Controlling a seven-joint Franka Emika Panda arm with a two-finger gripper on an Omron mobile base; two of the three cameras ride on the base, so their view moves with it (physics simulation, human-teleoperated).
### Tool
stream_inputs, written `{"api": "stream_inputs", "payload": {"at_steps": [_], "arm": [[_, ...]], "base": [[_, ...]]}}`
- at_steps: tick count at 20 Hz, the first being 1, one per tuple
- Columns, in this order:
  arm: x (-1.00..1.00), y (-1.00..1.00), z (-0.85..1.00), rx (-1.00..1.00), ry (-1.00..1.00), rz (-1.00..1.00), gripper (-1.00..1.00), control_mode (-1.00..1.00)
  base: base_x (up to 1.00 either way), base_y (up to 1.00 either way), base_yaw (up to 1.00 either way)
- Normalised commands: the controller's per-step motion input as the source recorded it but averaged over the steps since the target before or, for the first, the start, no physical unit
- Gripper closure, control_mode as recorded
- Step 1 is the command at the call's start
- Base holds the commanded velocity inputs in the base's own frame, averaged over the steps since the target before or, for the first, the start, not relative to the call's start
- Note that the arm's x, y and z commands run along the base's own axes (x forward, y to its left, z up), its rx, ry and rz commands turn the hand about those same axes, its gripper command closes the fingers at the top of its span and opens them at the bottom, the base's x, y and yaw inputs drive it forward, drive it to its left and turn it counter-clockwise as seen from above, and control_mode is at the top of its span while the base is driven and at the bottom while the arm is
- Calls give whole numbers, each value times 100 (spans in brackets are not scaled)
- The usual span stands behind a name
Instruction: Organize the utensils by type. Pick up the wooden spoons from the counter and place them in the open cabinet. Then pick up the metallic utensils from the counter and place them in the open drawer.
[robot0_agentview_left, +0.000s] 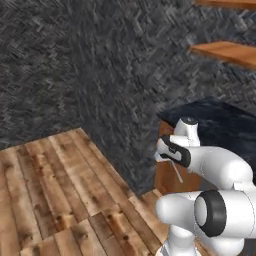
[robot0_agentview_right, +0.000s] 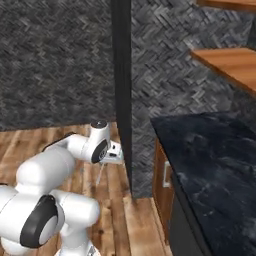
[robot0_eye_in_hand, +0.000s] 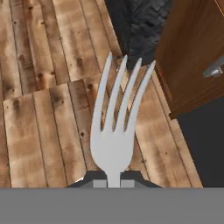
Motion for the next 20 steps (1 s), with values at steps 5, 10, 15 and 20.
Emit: {"api": "stream_inputs", "payload": {"at_steps": [5,10,15,20], "arm": [[0,0,0,0,0,0,100,100],[0,0,0,0,0,0,100,100],[0,0,0,0,0,0,100,100],[0,0,0,0,0,0,100,100]], "base": [[-7,0,100],[-8,0,100],[-17,15,100],[-10,44,95]]}}
